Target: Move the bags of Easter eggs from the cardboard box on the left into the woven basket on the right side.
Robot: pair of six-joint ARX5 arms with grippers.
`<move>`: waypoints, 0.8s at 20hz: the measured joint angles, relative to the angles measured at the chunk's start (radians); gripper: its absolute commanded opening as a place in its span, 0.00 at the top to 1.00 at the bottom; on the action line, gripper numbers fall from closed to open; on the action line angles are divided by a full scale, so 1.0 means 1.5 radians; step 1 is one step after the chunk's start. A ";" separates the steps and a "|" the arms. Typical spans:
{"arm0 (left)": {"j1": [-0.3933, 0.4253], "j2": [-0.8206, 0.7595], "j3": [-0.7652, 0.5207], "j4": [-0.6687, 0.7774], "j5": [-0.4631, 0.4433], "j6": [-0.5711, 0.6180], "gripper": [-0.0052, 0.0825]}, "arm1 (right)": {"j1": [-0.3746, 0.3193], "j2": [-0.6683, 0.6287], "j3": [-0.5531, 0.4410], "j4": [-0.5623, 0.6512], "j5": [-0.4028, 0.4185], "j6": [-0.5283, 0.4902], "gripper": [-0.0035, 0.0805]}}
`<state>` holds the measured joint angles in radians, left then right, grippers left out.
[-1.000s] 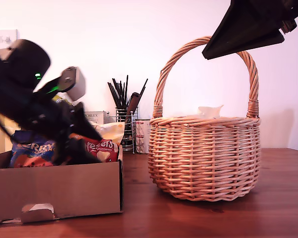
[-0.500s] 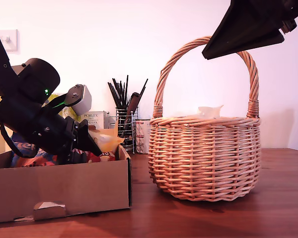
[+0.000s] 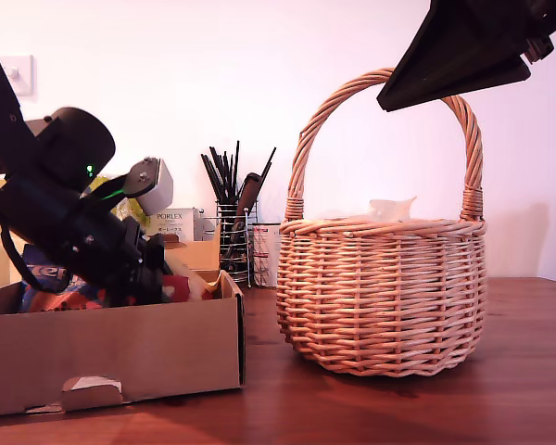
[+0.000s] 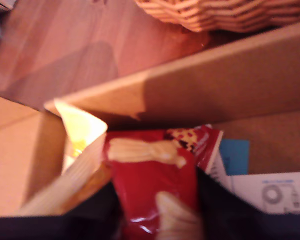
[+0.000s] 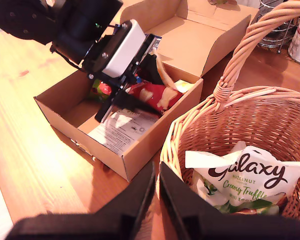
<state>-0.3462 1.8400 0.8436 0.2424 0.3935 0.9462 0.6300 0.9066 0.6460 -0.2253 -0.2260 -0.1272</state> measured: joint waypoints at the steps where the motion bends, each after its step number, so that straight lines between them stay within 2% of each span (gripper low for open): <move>1: 0.000 -0.004 0.000 -0.002 -0.001 0.000 0.86 | 0.000 0.000 0.000 0.000 0.000 0.000 0.97; 11: 0.000 -0.098 -0.012 -0.102 -0.007 -0.004 0.86 | 0.000 0.000 0.000 0.000 0.000 0.000 0.97; 16: 0.000 -0.170 -0.012 -0.140 -0.007 -0.041 0.86 | 0.000 0.000 0.000 0.000 0.000 0.000 0.97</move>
<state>-0.3462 1.5845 0.8249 0.0319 0.3828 0.8848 0.6300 0.9066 0.6460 -0.2253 -0.2256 -0.1272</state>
